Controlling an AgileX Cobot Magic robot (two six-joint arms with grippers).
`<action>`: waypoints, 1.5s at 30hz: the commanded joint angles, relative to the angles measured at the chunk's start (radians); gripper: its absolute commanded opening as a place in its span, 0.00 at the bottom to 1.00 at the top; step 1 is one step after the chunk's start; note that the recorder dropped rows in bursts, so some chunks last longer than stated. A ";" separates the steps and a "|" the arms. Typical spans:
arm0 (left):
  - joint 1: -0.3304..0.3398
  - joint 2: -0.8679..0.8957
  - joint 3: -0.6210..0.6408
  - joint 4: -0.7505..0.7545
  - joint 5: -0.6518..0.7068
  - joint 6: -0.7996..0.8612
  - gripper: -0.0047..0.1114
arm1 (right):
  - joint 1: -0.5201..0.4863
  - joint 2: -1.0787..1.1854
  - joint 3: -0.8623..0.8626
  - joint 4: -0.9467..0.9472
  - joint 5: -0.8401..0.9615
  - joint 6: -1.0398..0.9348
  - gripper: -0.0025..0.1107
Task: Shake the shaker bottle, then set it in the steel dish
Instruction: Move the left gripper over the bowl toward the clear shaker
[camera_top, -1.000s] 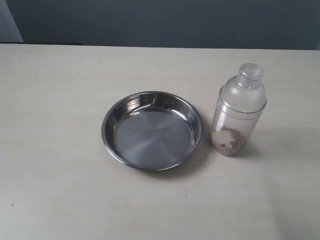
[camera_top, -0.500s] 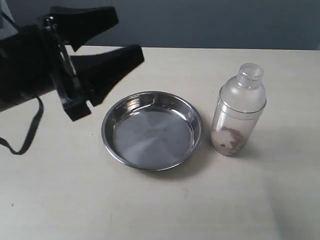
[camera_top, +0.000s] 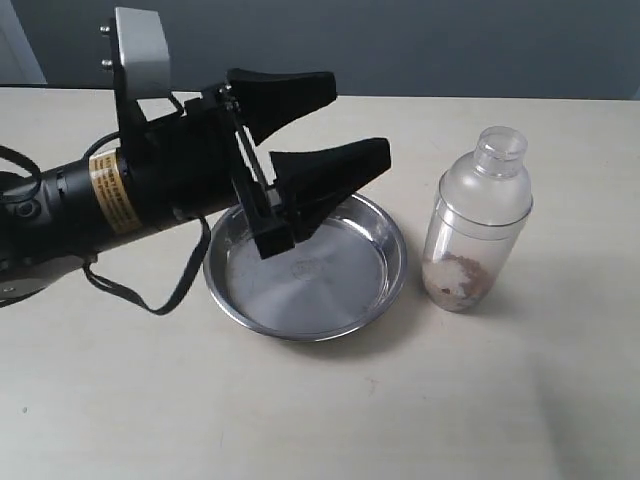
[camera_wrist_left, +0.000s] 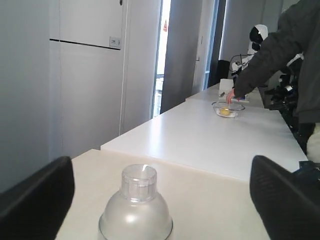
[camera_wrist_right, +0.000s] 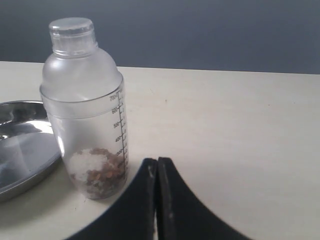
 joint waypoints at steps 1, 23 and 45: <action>-0.055 0.017 -0.056 -0.015 -0.012 -0.040 0.92 | 0.004 -0.004 0.001 -0.001 -0.013 -0.001 0.02; -0.116 0.405 -0.441 -0.020 0.011 0.060 0.95 | 0.004 -0.004 0.001 -0.001 -0.013 -0.001 0.02; -0.116 0.624 -0.587 0.043 -0.012 0.036 0.95 | 0.004 -0.004 0.001 -0.001 -0.013 -0.001 0.02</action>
